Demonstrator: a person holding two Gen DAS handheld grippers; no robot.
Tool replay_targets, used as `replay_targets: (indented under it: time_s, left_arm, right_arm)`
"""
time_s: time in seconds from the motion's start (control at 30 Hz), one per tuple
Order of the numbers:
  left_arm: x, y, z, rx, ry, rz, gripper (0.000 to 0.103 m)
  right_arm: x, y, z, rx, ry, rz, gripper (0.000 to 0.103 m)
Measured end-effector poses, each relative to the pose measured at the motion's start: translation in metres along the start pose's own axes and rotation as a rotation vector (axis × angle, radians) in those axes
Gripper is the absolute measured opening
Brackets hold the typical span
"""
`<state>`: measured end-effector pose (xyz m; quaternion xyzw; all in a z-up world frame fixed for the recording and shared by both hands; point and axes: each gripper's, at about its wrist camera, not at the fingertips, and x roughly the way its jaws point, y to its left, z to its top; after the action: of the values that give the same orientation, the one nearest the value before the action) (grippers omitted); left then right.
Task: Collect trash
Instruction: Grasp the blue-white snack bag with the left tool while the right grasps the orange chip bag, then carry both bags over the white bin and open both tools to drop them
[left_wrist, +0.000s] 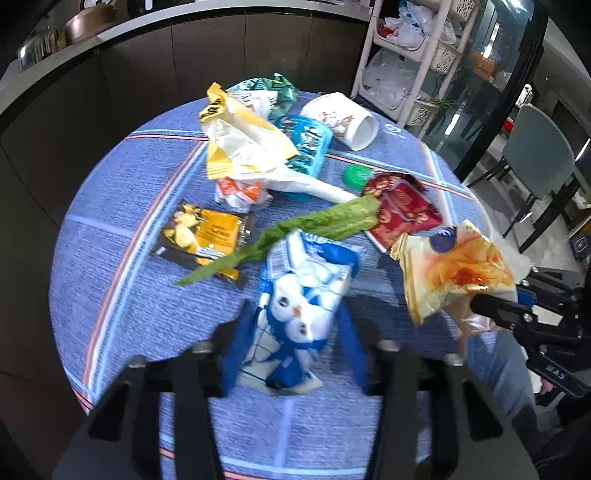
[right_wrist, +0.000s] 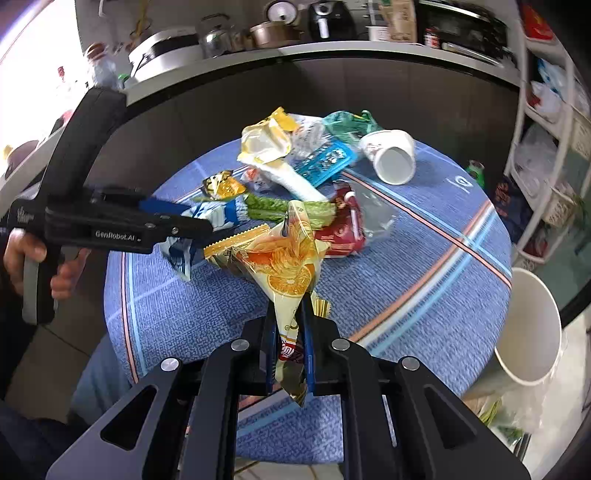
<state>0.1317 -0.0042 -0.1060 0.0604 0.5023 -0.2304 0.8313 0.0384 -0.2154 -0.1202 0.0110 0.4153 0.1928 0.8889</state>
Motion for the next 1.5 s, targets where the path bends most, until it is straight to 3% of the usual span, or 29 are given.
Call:
replay_targets:
  time_s: [0.03, 0.17, 0.23, 0.37, 0.5, 0.63, 0.77, 1.0, 1.23, 1.5]
  left_arm:
    - [-0.004, -0.003, -0.002, -0.005, -0.004, -0.011, 0.026]
    - [-0.017, -0.006, -0.009, -0.035, -0.027, -0.025, 0.023]
    - [-0.030, -0.008, -0.011, -0.053, -0.054, -0.037, 0.015]
    - [-0.066, -0.022, -0.004, -0.044, -0.131, -0.043, 0.013]
    - [-0.099, -0.054, 0.022, 0.016, -0.225, -0.084, 0.013]
    - [-0.113, -0.104, 0.062, 0.096, -0.287, -0.182, 0.013]
    - [-0.095, -0.155, 0.096, 0.168, -0.289, -0.238, 0.013]
    - [-0.016, -0.220, 0.149, 0.197, -0.209, -0.327, 0.013]
    - [0.079, -0.274, 0.181, 0.233, -0.116, -0.358, 0.013]
    - [0.161, -0.291, 0.192, 0.210, 0.004, -0.346, 0.013]
  right_arm:
    - [-0.002, -0.001, -0.001, 0.005, 0.000, -0.005, 0.011]
    - [-0.012, -0.004, -0.001, 0.038, -0.021, -0.008, 0.011]
    - [-0.019, -0.005, -0.001, 0.043, -0.040, -0.016, 0.011]
    - [-0.039, -0.013, 0.001, 0.064, -0.093, -0.028, 0.011]
    - [-0.064, -0.033, 0.008, 0.104, -0.164, -0.058, 0.011]
    - [-0.087, -0.073, 0.013, 0.165, -0.225, -0.123, 0.011]
    - [-0.103, -0.123, 0.009, 0.236, -0.252, -0.209, 0.011]
    - [-0.094, -0.220, -0.023, 0.380, -0.204, -0.324, 0.011]
    - [-0.047, -0.295, -0.046, 0.491, -0.131, -0.326, 0.011]
    - [0.002, -0.335, -0.060, 0.528, -0.060, -0.294, 0.012]
